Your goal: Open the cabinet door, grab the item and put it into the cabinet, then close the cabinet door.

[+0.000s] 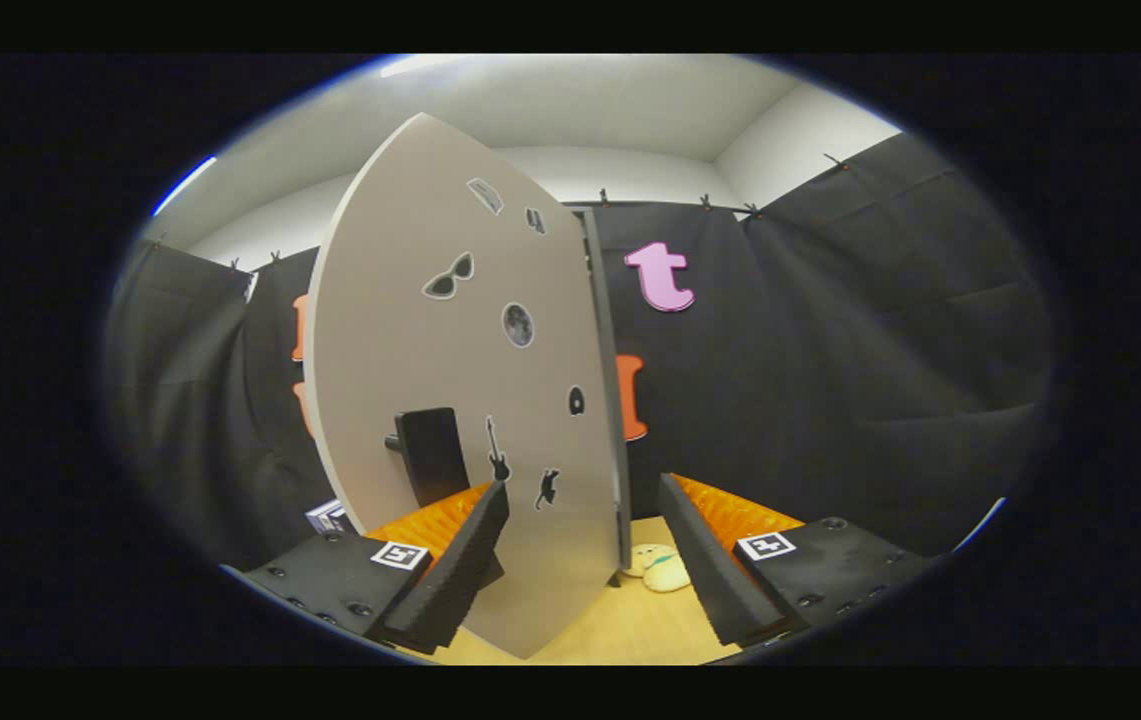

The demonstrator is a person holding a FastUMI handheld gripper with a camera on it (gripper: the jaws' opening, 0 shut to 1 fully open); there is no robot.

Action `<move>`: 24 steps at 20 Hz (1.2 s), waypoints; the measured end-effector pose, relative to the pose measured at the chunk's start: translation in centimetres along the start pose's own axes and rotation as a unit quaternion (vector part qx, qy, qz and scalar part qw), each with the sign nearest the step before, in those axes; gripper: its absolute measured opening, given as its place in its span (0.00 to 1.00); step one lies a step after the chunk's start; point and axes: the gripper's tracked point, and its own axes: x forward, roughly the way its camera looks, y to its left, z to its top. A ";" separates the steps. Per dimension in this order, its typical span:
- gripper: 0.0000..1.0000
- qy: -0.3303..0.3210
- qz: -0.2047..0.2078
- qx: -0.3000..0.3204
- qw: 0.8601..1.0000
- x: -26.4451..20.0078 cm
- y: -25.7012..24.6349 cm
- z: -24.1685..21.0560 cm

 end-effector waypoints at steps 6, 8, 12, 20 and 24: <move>0.98 0.017 0.069 -0.008 0.997 5.6 5.5 0.3; 0.98 0.013 0.089 -0.019 0.996 6.6 7.2 1.1; 0.98 0.015 0.123 -0.022 0.992 7.1 10.2 0.8; 0.98 0.033 0.136 -0.016 0.990 10.1 13.0 -1.0; 0.98 0.030 0.130 -0.016 0.991 11.2 13.3 -0.9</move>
